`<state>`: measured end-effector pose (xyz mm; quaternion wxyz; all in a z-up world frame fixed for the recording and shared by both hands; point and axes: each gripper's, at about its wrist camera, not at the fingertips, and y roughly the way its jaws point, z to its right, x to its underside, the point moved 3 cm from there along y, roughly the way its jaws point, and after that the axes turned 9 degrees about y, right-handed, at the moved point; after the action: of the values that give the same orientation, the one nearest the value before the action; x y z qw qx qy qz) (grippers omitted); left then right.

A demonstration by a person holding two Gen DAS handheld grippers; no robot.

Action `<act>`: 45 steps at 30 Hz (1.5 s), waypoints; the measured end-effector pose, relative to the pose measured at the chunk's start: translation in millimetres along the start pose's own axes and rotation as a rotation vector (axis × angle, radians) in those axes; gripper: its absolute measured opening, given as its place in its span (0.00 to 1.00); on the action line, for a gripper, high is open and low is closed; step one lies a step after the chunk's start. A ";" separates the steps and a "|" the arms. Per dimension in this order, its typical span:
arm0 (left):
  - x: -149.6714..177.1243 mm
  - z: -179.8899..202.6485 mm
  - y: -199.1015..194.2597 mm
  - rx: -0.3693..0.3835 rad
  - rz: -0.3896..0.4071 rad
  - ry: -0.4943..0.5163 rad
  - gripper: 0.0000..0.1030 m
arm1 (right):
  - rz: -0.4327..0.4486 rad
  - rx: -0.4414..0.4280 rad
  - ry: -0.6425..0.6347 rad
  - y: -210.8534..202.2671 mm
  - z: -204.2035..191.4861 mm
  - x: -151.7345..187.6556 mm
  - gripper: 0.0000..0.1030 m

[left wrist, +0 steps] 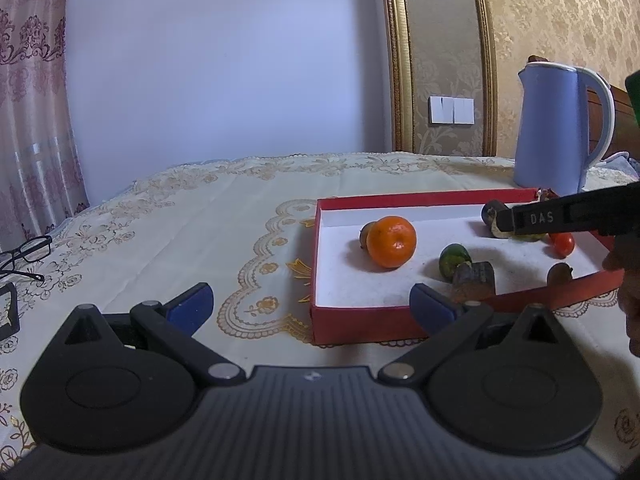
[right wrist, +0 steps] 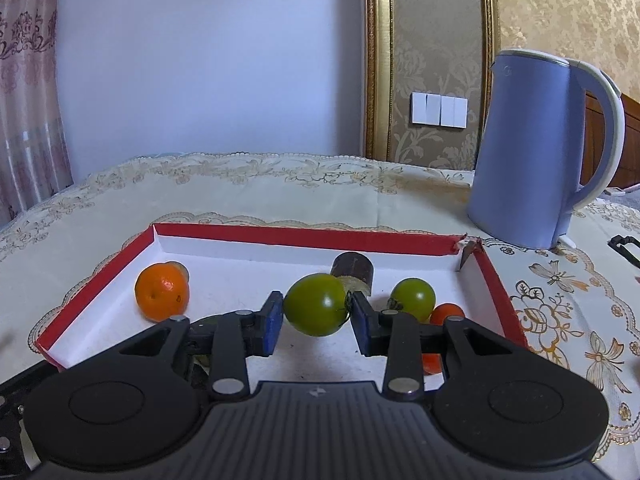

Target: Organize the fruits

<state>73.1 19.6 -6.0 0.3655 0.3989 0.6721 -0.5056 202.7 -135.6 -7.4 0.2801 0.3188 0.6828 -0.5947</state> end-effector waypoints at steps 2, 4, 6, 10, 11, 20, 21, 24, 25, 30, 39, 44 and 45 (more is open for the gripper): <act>0.2 -0.1 0.0 0.001 -0.001 0.001 1.00 | 0.004 0.006 -0.003 -1.6 -0.5 -0.4 0.40; -0.1 0.5 0.4 0.002 -0.002 0.004 1.00 | 0.013 0.007 -0.006 -5.3 -1.0 -1.7 0.47; -0.5 -0.3 1.1 0.005 -0.005 0.004 1.00 | 0.029 0.003 -0.020 -16.8 0.7 -1.4 0.49; -0.6 -2.8 3.2 0.017 -0.018 -0.005 1.00 | 0.031 -0.047 -0.090 -60.6 11.5 19.1 0.67; -0.2 -2.3 3.8 0.023 -0.021 -0.003 1.00 | 0.021 -0.062 -0.112 -70.0 15.8 26.1 0.73; -0.5 4.9 4.3 -0.002 -0.030 0.035 1.00 | -0.002 0.012 -0.044 -97.6 49.2 55.8 0.82; -0.5 5.2 4.2 -0.004 -0.030 0.036 1.00 | 0.002 0.016 -0.034 -98.3 49.6 56.1 0.82; -0.4 5.7 4.6 0.000 -0.032 0.038 1.00 | 0.010 0.022 -0.006 -99.3 47.4 58.1 0.84; -0.5 5.4 4.6 0.007 -0.031 0.036 1.00 | 0.011 0.027 -0.004 -98.4 44.7 58.7 0.86; -1.1 5.3 4.4 0.022 -0.034 0.040 1.00 | -0.002 0.071 -0.021 -88.5 39.2 62.5 0.92; -1.8 6.8 8.0 0.043 -0.063 0.046 1.00 | -0.090 0.110 0.008 -69.6 44.7 62.3 0.98; -2.5 8.2 7.7 0.058 -0.060 0.057 1.00 | -0.145 0.112 -0.018 -60.6 40.6 65.6 1.00; -2.8 8.5 7.1 0.052 -0.053 0.059 1.00 | -0.145 0.112 -0.018 -60.7 40.4 65.9 1.00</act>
<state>81.4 12.0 -8.1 0.3214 0.4050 0.6797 -0.5202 114.0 -174.4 -24.5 0.2241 0.2781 0.6673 -0.6536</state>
